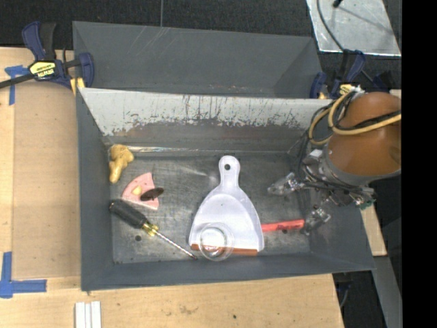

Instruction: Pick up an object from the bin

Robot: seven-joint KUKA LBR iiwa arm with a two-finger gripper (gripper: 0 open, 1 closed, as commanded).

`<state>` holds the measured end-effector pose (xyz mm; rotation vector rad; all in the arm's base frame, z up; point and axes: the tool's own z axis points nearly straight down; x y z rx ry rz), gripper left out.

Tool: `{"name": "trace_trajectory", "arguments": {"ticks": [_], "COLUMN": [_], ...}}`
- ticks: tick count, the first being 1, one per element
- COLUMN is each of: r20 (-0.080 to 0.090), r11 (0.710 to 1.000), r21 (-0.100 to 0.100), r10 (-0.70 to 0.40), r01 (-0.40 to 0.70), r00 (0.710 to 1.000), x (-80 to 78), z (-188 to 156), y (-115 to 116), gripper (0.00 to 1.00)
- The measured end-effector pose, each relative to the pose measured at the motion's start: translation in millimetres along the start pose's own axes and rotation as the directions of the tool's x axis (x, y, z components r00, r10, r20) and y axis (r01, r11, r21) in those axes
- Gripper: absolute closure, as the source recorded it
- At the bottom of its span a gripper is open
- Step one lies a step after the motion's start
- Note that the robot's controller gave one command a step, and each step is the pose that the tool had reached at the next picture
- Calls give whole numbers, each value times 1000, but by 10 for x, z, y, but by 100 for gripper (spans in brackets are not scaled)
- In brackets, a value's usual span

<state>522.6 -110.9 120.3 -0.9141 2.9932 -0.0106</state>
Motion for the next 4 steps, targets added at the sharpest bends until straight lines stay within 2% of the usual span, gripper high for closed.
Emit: {"name": "trace_trajectory", "arguments": {"ticks": [1,2,3,4], "r20": [-10,11,11,-7], "r11": [1000,995,995,996], "r21": [-14,2,2,-12], "r10": [-21,97,96,92], "r01": [21,-97,-96,-92], "r00": [1000,995,995,996], "x": [-23,-191,-191,1], "z": [291,441,441,244], "y": [193,483,483,293], "gripper": [0,100,100,100]}}
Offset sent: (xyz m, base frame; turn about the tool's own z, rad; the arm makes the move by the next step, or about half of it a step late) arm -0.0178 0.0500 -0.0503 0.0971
